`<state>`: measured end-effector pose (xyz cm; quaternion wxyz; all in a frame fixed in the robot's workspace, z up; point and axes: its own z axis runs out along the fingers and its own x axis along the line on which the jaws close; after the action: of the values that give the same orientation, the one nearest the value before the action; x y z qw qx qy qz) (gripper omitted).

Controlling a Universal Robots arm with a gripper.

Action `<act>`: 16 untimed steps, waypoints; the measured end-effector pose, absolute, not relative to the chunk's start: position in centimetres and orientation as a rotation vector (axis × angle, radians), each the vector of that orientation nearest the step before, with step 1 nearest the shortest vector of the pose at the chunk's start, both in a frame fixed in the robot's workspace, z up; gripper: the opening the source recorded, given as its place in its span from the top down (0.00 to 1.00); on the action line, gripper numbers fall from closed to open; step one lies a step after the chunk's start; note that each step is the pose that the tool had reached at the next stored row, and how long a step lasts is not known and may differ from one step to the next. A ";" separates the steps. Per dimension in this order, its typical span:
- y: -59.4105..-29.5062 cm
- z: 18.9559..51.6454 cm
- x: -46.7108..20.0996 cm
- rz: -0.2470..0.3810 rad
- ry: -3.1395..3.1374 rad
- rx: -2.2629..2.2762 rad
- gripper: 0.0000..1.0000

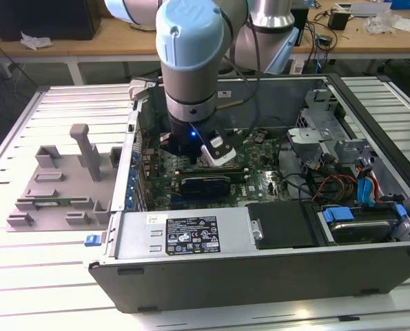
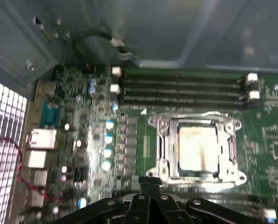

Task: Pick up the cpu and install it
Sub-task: 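Install the second cpu locking lever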

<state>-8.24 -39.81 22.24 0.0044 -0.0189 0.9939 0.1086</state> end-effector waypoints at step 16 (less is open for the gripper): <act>-35.7 22.3 -3.3 0.268 3.120 -0.022 0.89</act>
<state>-3.30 -35.69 22.26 0.0052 -0.0071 0.9963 0.0855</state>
